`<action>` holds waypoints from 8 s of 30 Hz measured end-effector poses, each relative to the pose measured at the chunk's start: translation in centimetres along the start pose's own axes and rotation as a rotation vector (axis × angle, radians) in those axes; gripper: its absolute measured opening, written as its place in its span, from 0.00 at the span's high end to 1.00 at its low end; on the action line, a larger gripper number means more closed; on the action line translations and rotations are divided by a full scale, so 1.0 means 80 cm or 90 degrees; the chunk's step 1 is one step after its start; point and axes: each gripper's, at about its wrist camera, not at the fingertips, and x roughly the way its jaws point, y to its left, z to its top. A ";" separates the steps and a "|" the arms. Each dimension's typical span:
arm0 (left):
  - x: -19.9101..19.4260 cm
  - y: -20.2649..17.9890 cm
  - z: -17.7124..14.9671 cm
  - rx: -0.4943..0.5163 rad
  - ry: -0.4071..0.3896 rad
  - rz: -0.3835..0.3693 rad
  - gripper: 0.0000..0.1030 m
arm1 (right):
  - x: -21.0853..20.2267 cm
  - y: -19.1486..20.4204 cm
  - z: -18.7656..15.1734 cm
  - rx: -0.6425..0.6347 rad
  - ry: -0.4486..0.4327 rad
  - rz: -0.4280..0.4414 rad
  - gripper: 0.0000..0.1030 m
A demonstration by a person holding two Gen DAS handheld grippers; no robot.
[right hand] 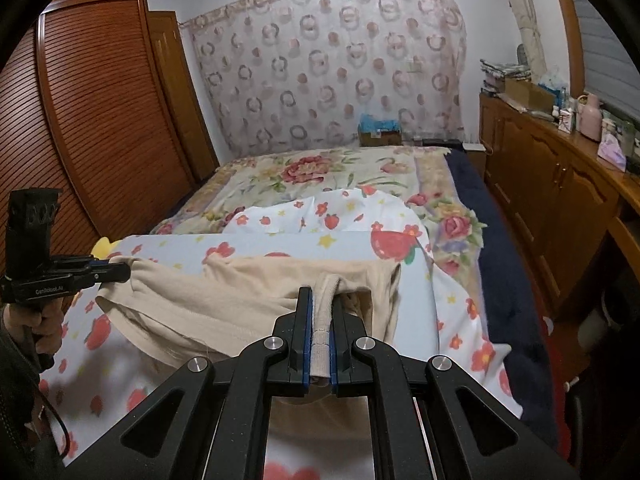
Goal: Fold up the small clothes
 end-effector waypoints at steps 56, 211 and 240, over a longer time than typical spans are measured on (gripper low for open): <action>0.057 0.071 0.059 0.007 -0.037 0.086 0.31 | 0.062 -0.073 0.034 0.012 0.055 -0.062 0.98; -0.264 0.233 -0.222 -0.224 -0.202 0.398 0.21 | 0.281 0.380 0.225 -0.319 0.034 0.211 0.64; -0.240 0.027 -0.157 -0.056 -0.255 0.311 0.21 | -0.089 0.230 0.022 -0.104 -0.117 0.049 0.31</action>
